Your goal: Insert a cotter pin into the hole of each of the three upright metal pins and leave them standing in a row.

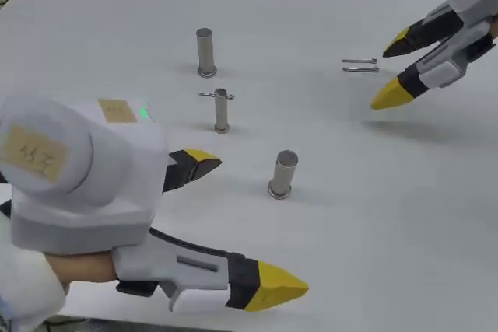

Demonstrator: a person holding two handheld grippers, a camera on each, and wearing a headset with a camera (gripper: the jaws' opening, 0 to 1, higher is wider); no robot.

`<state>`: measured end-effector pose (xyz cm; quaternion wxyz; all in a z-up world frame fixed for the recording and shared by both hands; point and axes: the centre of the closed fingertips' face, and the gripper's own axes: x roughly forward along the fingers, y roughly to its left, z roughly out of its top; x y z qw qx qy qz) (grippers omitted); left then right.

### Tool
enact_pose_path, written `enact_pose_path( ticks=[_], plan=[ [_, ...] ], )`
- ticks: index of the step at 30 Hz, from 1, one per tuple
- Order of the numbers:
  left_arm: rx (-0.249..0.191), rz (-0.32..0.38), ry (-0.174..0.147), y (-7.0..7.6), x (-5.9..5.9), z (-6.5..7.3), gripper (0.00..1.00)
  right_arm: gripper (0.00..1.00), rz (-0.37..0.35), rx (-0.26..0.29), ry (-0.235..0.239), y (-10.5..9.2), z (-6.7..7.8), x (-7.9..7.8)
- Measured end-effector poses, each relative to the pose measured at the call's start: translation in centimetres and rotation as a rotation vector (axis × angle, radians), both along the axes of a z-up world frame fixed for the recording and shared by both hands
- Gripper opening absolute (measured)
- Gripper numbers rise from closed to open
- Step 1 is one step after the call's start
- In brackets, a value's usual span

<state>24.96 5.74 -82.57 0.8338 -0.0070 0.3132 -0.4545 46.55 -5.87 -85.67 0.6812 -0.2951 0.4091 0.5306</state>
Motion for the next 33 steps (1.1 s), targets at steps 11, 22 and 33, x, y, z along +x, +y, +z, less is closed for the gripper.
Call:
enact_pose_path(
  ticks=[11,22,33],
  plan=[
    [-0.01,0.031,-0.003,-0.1,0.8,0.1,0.91,0.49,0.029,-0.052,0.025,0.1,-0.9,-0.1],
    [-0.016,0.078,0.013,0.4,1.2,-0.4,0.88,0.28,0.048,-0.09,-0.014,0.3,-0.9,0.1],
    [0.006,0.079,0.025,0.6,0.8,-1.0,0.86,0.06,0.037,-0.145,-0.044,0.7,-1.0,-0.7]
  ],
)
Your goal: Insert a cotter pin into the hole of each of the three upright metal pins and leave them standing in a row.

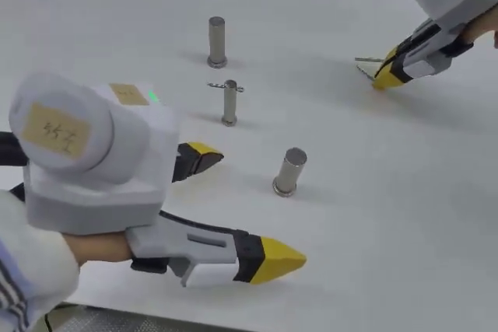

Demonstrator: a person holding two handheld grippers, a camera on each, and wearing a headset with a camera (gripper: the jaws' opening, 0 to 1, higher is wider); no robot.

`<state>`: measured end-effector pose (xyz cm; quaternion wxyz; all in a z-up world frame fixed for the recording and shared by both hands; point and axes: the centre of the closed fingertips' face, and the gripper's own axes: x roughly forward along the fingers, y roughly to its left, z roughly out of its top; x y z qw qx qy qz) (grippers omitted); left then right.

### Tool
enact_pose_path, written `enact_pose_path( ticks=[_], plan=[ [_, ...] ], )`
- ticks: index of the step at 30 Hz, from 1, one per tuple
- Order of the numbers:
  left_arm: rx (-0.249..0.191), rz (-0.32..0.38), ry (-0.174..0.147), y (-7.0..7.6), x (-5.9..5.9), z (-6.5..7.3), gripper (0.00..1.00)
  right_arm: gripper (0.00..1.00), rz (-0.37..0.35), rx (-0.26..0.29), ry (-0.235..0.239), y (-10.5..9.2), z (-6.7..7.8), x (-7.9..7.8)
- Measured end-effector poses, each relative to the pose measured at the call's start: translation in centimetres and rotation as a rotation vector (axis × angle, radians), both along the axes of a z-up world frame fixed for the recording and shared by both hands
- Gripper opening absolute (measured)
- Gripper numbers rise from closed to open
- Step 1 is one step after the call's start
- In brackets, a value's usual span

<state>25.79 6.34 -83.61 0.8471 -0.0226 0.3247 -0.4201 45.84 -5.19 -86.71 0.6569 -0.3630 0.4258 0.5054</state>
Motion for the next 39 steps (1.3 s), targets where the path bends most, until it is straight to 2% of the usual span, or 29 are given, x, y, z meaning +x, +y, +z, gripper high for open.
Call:
enact_pose_path(
  ticks=[7,11,15,19,21,23,26,29,31,35,37,39],
  plan=[
    [-0.016,0.006,-0.004,-0.3,0.1,0.3,0.85,0.04,0.041,-0.049,-0.049,-0.1,0.1,-0.4],
    [-0.006,0.013,-0.012,-0.1,0.3,0.3,0.86,0.03,0.03,-0.051,-0.054,-0.1,0.2,-0.5],
    [-0.017,0.035,-0.01,0.0,0.4,0.5,0.87,0.03,0.026,-0.055,-0.055,-0.1,0.1,-0.1],
    [-0.034,0.043,0.003,0.1,0.3,0.7,0.87,0.02,0.079,-0.106,-0.057,-0.4,0.3,-0.6],
    [-0.039,0.048,0.0,0.1,0.4,0.9,0.87,0.02,0.077,-0.101,-0.053,-0.3,0.5,-0.4],
    [-0.05,0.052,0.0,0.0,0.3,1.2,0.87,0.02,0.061,-0.078,-0.047,0.2,1.1,-0.8],
    [-0.061,0.052,-0.009,-0.2,0.2,1.7,0.85,0.02,0.131,-0.085,-0.098,0.8,2.3,-1.4],
    [-0.055,0.05,-0.021,-0.1,0.3,1.9,0.84,0.02,0.138,-0.054,-0.105,1.3,2.9,-1.2],
    [-0.056,0.052,-0.019,-0.1,0.4,2.1,0.86,0.02,0.148,-0.039,-0.128,1.5,3.7,-1.7],
    [-0.06,0.054,-0.038,0.0,0.7,3.0,0.85,0.02,0.146,0.014,-0.161,1.8,4.9,-2.5],
    [-0.07,0.059,-0.043,0.0,0.9,3.5,0.85,0.02,0.187,0.026,-0.212,1.9,5.5,-3.1],
    [-0.086,0.062,-0.047,0.0,1.0,4.0,0.85,0.02,0.184,0.039,-0.215,1.6,5.6,-3.8]
  ],
)
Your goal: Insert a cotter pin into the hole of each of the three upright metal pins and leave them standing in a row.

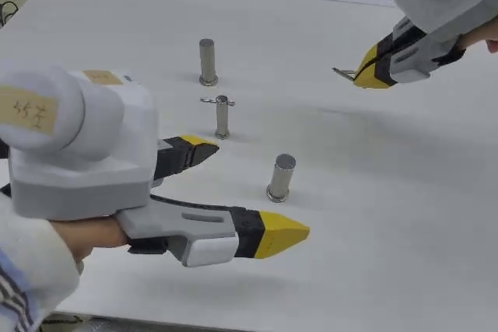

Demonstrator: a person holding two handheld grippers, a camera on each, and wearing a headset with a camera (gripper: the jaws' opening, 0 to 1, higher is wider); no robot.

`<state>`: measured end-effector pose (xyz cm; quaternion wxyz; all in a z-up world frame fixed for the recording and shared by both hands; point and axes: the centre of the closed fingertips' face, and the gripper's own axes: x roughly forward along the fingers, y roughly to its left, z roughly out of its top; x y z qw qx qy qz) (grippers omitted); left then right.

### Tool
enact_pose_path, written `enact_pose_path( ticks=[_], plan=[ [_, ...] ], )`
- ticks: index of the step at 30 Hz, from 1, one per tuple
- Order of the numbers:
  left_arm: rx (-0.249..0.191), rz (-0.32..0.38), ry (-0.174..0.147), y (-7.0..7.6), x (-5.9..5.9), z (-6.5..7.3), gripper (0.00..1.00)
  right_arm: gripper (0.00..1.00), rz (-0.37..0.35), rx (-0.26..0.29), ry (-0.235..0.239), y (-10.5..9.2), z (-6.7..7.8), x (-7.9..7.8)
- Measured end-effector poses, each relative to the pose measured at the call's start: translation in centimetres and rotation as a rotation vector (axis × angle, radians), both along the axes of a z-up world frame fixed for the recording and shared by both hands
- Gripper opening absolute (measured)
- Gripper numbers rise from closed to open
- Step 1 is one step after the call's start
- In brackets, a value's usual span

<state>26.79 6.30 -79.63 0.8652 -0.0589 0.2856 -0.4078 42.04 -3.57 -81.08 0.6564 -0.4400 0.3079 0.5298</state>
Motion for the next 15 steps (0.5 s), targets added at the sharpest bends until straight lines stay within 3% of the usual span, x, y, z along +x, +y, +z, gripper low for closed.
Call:
enact_pose_path(
  ticks=[5,9,15],
  plan=[
    [-0.037,0.019,-0.02,-0.2,0.7,1.3,0.83,0.02,0.003,0.055,-0.033,-0.3,0.9,-1.6],
    [-0.078,0.027,-0.011,-0.6,1.0,2.0,0.76,0.02,0.008,0.08,-0.057,-0.5,1.4,-3.0],
    [-0.153,0.048,0.012,-1.6,1.7,3.1,0.73,0.02,0.011,0.133,-0.079,-0.3,2.3,-5.2]
  ],
)
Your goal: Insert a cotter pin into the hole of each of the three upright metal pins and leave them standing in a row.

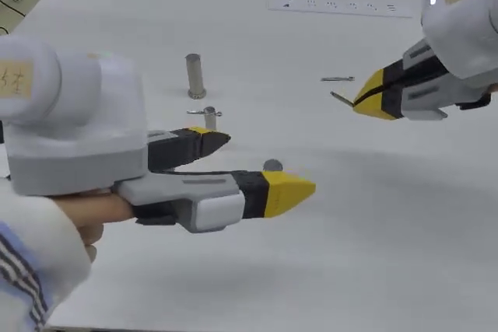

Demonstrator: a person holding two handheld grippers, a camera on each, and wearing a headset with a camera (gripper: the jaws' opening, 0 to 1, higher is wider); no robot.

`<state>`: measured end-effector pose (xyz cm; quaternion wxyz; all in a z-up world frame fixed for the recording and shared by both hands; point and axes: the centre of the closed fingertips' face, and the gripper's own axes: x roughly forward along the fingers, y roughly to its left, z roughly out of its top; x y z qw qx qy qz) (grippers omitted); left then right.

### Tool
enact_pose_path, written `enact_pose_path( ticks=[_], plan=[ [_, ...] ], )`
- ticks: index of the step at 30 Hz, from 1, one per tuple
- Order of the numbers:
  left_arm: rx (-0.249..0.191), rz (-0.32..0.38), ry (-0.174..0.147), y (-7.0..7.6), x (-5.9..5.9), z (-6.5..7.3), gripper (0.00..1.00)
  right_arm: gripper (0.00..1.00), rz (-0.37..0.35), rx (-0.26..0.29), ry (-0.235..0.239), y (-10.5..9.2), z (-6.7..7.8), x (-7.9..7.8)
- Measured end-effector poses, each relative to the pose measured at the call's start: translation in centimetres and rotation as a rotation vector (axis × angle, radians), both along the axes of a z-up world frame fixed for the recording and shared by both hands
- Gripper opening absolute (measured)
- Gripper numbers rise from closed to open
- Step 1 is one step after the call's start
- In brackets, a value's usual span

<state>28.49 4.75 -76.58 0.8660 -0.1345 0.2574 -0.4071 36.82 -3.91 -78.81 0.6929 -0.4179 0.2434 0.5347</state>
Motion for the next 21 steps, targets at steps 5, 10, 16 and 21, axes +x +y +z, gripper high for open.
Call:
enact_pose_path(
  ticks=[5,10,16,21],
  plan=[
    [-0.073,0.004,0.041,-0.7,0.4,0.8,0.61,0.02,-0.01,0.045,-0.022,0.2,0.8,-1.2],
    [-0.114,0.009,0.066,-1.4,0.9,1.3,0.53,0.02,-0.009,0.084,-0.055,0.6,1.8,-2.6],
    [-0.174,-0.017,0.102,-2.4,1.0,1.9,0.33,0.02,0.027,0.116,-0.098,1.3,2.6,-4.1],
    [-0.205,-0.025,0.14,-3.2,1.2,2.0,0.29,0.02,0.052,0.13,-0.128,1.9,2.9,-5.5]
  ],
)
